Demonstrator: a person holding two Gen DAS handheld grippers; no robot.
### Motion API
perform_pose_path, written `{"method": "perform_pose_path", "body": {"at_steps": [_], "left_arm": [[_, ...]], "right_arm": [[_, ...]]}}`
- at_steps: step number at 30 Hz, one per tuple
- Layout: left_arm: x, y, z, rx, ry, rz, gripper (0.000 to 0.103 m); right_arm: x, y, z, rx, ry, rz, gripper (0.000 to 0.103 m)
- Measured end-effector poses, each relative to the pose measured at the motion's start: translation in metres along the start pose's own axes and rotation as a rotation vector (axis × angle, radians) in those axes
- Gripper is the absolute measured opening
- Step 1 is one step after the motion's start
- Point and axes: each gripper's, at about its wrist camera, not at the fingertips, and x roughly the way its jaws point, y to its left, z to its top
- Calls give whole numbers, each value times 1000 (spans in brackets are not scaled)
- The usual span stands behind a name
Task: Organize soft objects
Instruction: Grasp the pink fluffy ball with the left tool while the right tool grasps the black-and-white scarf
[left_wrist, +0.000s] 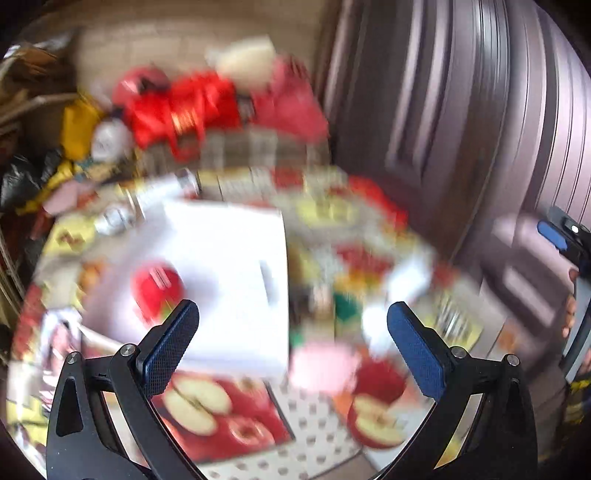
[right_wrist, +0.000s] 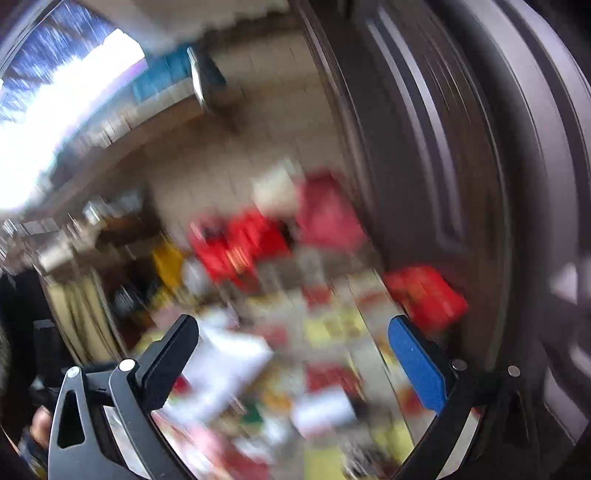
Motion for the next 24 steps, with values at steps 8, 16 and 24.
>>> {"method": "perform_pose_path", "body": {"at_steps": [8, 16, 24], "left_arm": [[73, -41, -41, 120, 198, 14, 103], [95, -59, -35, 233, 202, 59, 103], [100, -69, -42, 319, 190, 131, 73]], "right_arm": [[88, -73, -121, 216, 421, -83, 103], [110, -67, -130, 135, 499, -124, 103], [127, -54, -149, 9, 567, -119, 79]]}}
